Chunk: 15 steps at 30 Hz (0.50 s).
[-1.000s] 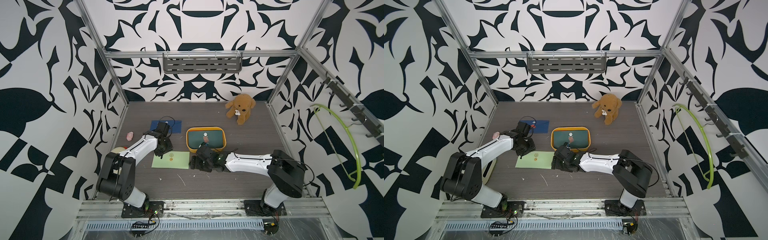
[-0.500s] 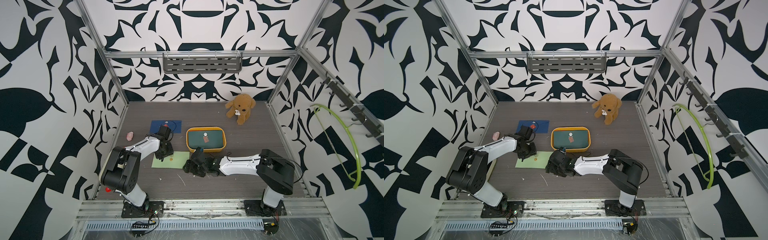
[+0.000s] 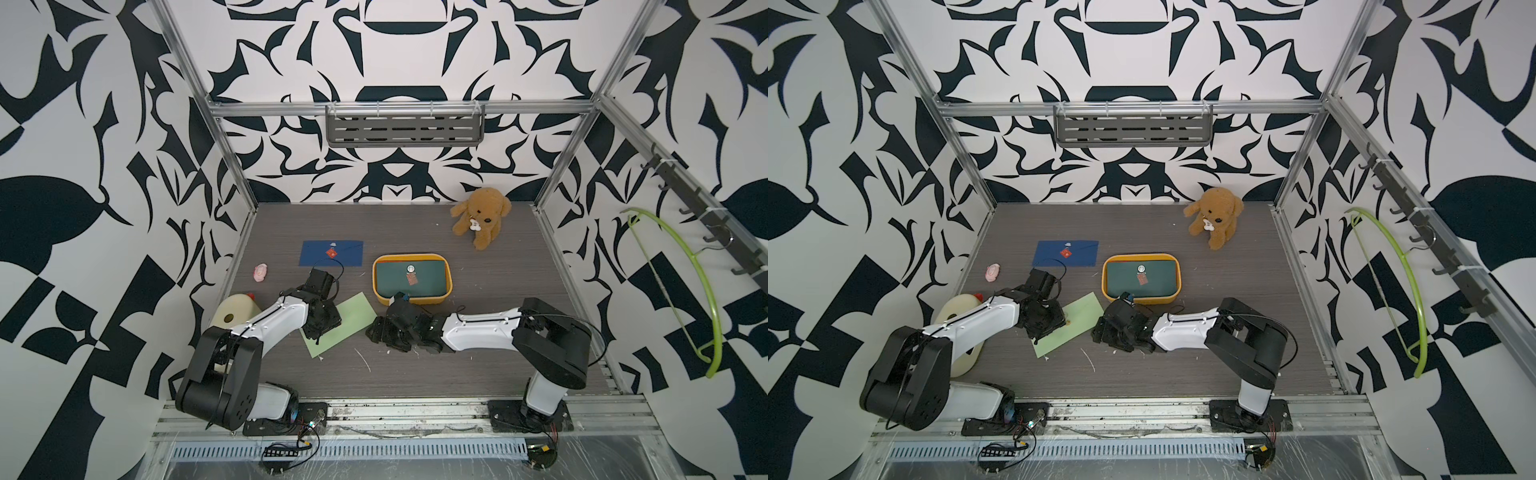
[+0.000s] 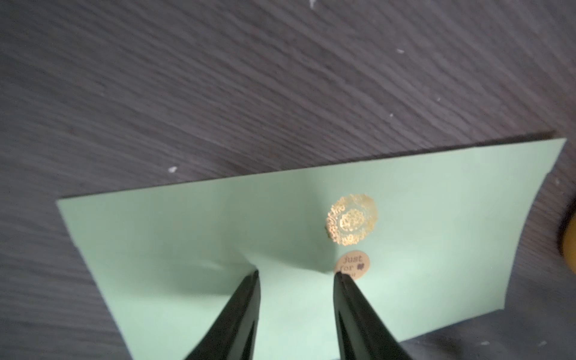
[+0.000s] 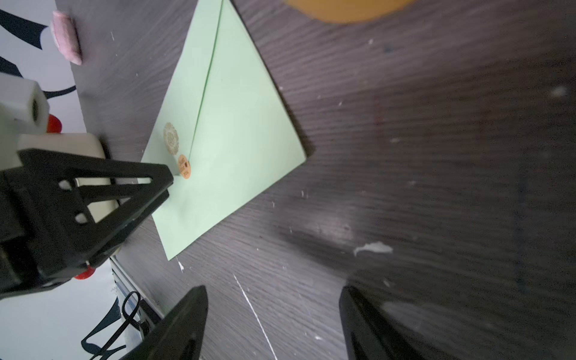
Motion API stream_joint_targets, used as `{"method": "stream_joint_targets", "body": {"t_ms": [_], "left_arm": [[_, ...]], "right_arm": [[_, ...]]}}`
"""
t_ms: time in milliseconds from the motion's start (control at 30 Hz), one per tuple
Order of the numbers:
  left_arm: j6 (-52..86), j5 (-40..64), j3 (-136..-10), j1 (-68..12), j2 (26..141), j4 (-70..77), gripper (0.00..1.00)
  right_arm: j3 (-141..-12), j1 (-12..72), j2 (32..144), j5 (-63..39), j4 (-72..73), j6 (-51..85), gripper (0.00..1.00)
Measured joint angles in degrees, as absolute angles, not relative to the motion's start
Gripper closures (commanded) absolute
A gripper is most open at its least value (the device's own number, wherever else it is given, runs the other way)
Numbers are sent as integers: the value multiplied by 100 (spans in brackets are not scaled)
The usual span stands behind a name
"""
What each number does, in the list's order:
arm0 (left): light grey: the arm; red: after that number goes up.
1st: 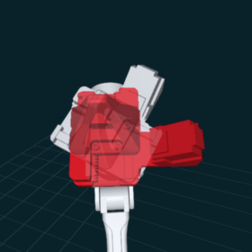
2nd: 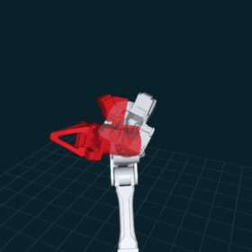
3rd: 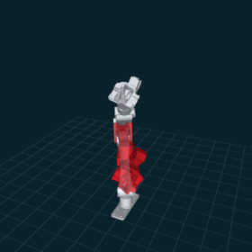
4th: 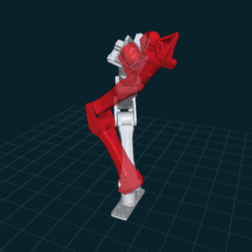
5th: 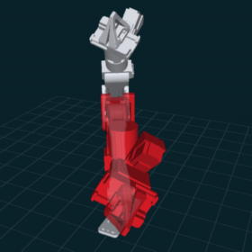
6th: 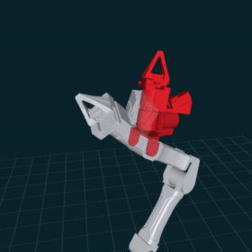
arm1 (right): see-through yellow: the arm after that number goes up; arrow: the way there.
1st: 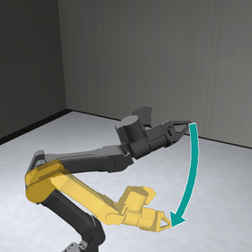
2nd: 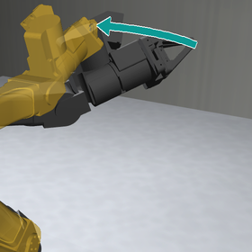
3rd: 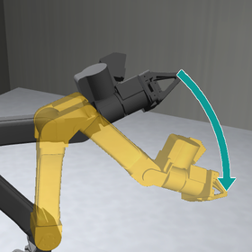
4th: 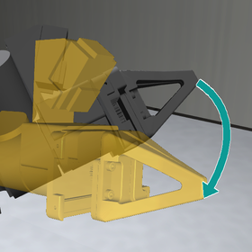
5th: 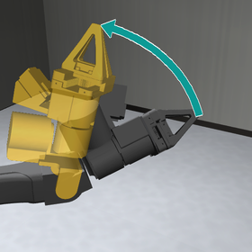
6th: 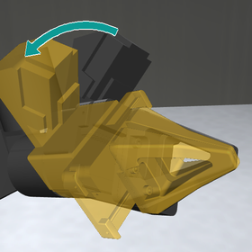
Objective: Put the sealed envelopes into the storage box
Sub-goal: Pick up the envelope from the center of the board.
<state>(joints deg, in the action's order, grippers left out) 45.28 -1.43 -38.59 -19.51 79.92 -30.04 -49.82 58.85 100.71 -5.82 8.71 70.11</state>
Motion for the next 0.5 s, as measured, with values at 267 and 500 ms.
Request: {"method": "stream_joint_targets", "body": {"t_ms": [267,500], "left_arm": [[4403,-134,-4086,-1951,8241,-3216,57],[4239,-115,-4115,-1951,8298,-3260,59]], "right_arm": [[-5179,5485,10256,-683,908,6604,26],[-5273,5295,10455,-902,1194,6394,27]]}}
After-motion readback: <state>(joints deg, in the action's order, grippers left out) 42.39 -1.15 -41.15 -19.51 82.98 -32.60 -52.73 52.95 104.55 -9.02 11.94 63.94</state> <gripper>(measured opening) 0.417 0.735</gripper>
